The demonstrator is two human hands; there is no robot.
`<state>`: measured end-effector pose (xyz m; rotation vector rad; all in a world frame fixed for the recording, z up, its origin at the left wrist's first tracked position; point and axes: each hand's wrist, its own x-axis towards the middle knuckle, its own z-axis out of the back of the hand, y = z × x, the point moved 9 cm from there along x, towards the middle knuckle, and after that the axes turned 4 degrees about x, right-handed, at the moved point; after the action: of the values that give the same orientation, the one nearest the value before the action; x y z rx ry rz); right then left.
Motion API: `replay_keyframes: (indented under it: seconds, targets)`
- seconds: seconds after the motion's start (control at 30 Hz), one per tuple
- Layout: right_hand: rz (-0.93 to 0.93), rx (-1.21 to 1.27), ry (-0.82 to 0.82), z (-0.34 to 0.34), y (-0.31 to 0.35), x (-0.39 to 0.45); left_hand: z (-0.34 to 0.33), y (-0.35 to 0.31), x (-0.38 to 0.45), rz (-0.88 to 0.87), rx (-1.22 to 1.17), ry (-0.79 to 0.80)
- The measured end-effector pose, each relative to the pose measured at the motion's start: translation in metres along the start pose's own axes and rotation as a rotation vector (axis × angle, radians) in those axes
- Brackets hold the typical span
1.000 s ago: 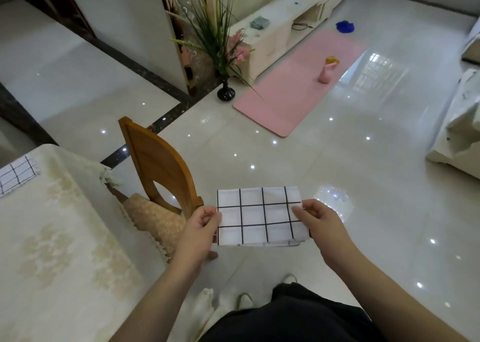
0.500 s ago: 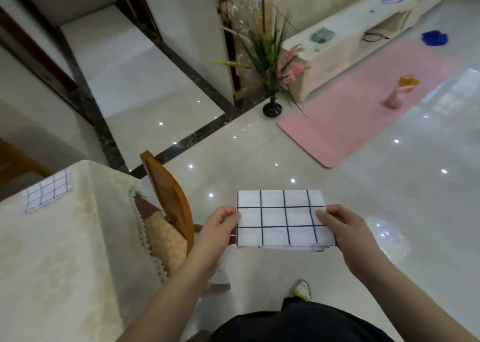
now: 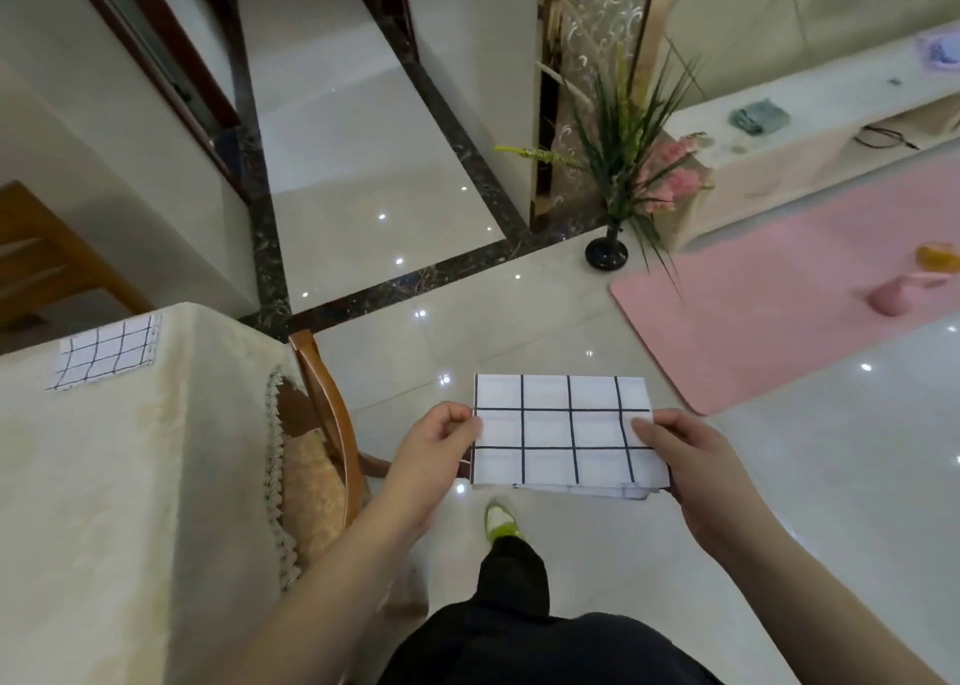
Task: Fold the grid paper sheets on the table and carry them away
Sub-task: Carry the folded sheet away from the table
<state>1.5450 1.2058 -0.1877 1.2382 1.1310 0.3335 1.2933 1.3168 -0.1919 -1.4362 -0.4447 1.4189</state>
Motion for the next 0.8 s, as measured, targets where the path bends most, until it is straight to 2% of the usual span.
replay_keyframes:
  seconds: [0.17, 0.47, 0.8]
  targets:
    - [0.025, -0.067, 0.065, -0.046, 0.036, 0.068, 0.030, -0.031, 0.060, -0.050, -0.048, -0.101]
    - [0.056, -0.159, 0.196, -0.156, 0.100, 0.167, 0.106, -0.071, 0.131, -0.055, -0.074, -0.190]
    - [0.026, -0.251, 0.379, -0.268, 0.127, 0.261, 0.164, -0.084, 0.193, 0.000, -0.377, -0.341]
